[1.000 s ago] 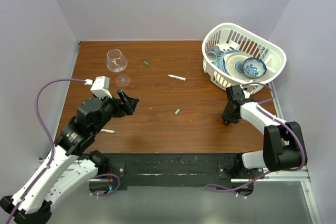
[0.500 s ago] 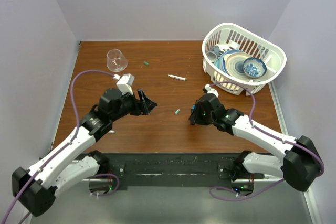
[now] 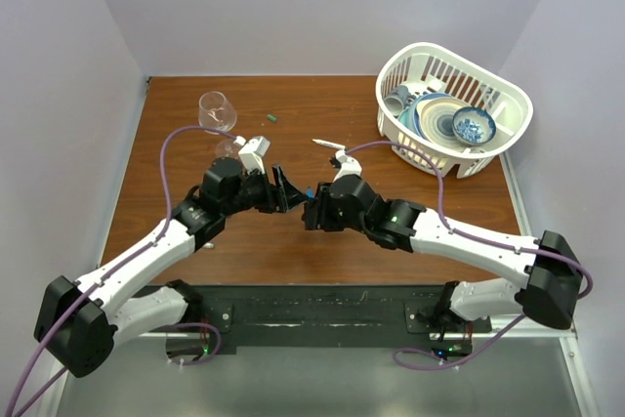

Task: Insert the pens into the pen caps

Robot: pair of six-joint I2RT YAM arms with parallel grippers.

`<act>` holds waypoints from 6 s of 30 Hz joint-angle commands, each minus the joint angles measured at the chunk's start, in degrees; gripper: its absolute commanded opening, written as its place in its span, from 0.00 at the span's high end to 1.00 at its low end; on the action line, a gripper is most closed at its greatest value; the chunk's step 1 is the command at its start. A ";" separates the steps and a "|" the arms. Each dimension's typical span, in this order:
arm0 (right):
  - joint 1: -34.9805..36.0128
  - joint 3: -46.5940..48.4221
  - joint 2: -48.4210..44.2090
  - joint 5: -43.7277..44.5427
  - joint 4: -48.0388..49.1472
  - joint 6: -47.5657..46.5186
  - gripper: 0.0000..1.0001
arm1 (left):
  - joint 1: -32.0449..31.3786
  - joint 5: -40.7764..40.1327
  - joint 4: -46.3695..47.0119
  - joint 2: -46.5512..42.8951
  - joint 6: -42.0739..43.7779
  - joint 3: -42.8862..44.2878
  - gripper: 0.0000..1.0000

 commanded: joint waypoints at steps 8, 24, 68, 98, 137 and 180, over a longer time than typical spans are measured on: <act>3.11 3.59 0.16 4.38 3.71 0.36 0.79 | 0.08 0.65 5.07 1.71 -3.28 -1.34 0.36; 3.29 0.78 -3.35 -2.47 10.20 -4.90 0.53 | 0.16 10.05 12.10 0.40 -6.10 -3.19 1.00; 1.62 -12.67 -17.25 -22.96 36.40 3.97 0.67 | 3.86 26.06 47.35 -10.16 -25.43 -7.59 1.00; 1.53 -9.77 -35.96 1.65 3.98 -4.47 1.00 | 19.22 -19.88 -33.42 -0.14 9.99 14.83 1.00; 1.53 -8.28 -40.80 6.13 0.28 -9.39 1.00 | 31.63 -22.64 -17.78 18.76 2.08 -2.57 1.00; 1.62 -7.40 -43.00 11.23 -5.52 -10.44 1.00 | 23.19 -15.88 -24.63 21.30 26.24 7.53 0.33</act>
